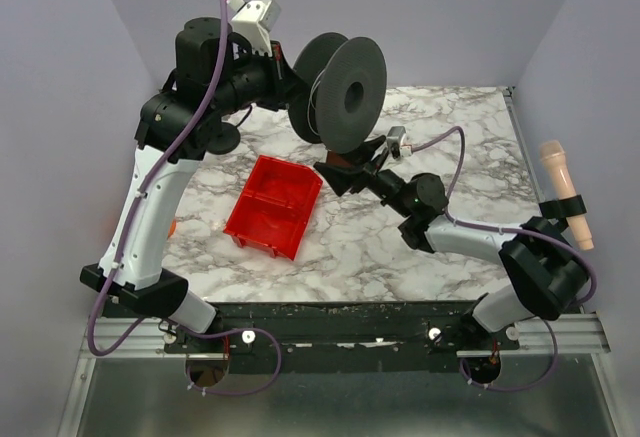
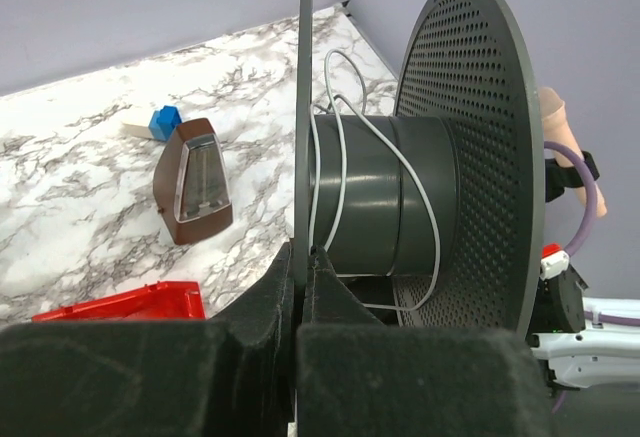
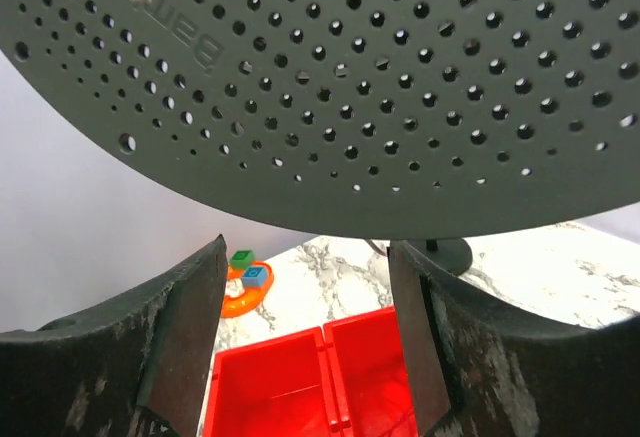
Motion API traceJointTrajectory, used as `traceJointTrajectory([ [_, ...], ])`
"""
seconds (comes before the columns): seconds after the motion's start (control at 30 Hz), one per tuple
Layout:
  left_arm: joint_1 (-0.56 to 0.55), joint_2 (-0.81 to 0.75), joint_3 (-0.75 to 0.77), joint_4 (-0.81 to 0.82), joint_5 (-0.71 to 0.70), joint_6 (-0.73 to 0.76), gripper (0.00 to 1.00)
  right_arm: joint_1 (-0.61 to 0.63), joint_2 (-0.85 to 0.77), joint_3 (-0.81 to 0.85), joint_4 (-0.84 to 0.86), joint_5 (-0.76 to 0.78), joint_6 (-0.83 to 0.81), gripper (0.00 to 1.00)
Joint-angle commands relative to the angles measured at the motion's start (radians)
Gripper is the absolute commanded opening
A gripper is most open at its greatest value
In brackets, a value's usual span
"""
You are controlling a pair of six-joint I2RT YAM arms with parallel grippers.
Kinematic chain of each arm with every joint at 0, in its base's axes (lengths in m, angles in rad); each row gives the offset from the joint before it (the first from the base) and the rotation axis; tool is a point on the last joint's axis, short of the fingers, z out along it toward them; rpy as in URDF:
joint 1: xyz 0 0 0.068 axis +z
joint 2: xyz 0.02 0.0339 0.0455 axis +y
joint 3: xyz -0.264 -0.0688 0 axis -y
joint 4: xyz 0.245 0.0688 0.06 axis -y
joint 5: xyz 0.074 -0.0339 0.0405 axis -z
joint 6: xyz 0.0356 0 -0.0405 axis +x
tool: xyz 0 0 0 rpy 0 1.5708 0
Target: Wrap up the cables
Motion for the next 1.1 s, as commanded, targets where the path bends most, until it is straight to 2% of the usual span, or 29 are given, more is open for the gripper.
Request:
traceJointTrajectory([
  [0.0,0.001,-0.011,0.057,0.041,0.045,-0.039,0.0,0.013,0.032,0.036,0.09,0.085,-0.016,0.73],
  [0.17,0.001,-0.014,0.071,0.041,0.057,-0.039,0.0,0.013,0.055,0.059,0.073,0.101,-0.007,0.59],
  [0.3,0.001,-0.014,0.076,0.042,0.069,-0.047,0.0,0.013,0.09,0.083,0.099,0.105,0.004,0.65],
  [0.5,0.001,-0.019,0.094,0.041,0.074,-0.047,0.0,0.011,0.12,0.125,0.115,0.096,0.008,0.64],
  [0.57,0.001,-0.019,0.093,0.041,0.075,-0.047,0.0,0.013,0.126,0.14,0.102,0.104,0.012,0.58],
  [0.73,0.001,-0.022,0.096,0.041,0.082,-0.047,0.0,0.011,0.137,0.154,0.092,0.113,0.022,0.29],
  [0.87,0.001,-0.025,0.096,0.036,0.086,-0.044,0.0,0.007,0.121,0.123,0.092,0.116,0.018,0.13],
  [1.07,0.006,-0.048,0.045,0.048,0.135,-0.01,0.0,-0.03,0.014,-0.005,0.069,0.148,-0.024,0.05],
])
